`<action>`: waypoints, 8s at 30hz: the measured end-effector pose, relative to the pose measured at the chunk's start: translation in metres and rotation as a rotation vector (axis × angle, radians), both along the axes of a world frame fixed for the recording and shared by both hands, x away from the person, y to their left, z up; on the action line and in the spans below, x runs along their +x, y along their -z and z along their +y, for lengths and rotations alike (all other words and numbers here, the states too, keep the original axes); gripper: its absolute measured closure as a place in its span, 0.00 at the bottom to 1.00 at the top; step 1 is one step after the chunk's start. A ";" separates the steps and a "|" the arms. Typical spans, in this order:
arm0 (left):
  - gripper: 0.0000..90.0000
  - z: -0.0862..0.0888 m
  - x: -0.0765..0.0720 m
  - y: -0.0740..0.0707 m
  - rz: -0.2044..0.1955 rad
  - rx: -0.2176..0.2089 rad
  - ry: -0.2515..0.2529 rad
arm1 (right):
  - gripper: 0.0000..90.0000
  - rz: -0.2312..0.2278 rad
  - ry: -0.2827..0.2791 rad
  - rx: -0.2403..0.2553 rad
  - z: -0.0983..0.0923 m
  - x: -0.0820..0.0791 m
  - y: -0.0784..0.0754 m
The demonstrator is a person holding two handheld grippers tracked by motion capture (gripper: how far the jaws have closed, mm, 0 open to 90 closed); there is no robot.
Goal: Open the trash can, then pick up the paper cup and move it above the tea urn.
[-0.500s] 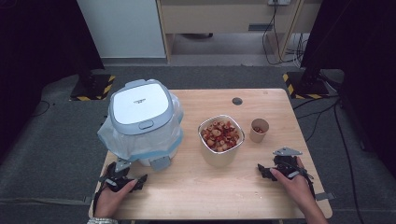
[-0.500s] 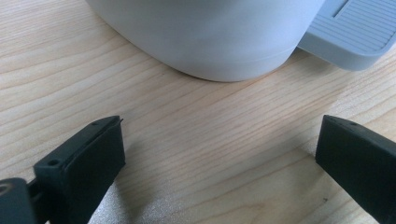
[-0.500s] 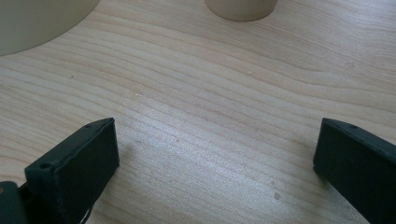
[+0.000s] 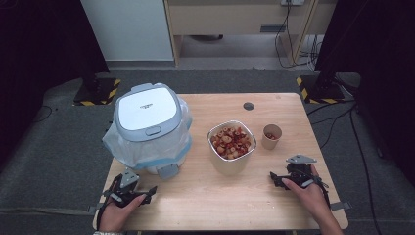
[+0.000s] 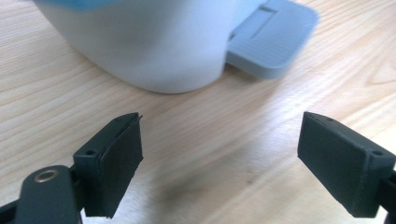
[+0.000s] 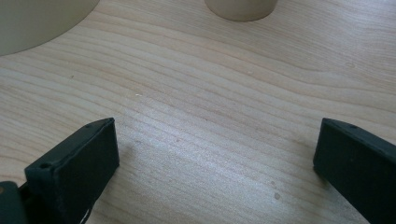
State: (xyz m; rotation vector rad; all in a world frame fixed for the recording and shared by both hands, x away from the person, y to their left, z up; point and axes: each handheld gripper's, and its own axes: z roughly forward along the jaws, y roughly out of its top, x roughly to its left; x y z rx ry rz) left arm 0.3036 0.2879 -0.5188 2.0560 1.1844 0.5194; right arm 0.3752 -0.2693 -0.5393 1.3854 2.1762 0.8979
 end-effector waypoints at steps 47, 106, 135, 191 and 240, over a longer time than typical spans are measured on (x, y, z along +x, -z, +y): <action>0.96 -0.050 0.026 -0.022 -0.121 -0.029 0.099 | 0.01 0.001 -0.001 0.001 0.000 0.000 0.000; 0.98 -0.069 0.038 0.004 -0.084 0.094 0.083 | 0.07 -0.044 0.045 0.025 -0.003 0.003 -0.017; 0.99 -0.069 0.038 0.004 -0.083 0.093 0.084 | 0.10 -0.109 0.059 0.062 0.011 0.044 -0.067; 0.99 -0.068 0.038 0.004 -0.083 0.083 0.081 | 0.10 -0.212 0.227 0.153 0.036 0.092 -0.028; 0.99 -0.068 0.038 0.004 -0.083 0.083 0.078 | 0.34 -0.391 0.052 0.080 0.019 0.085 -0.074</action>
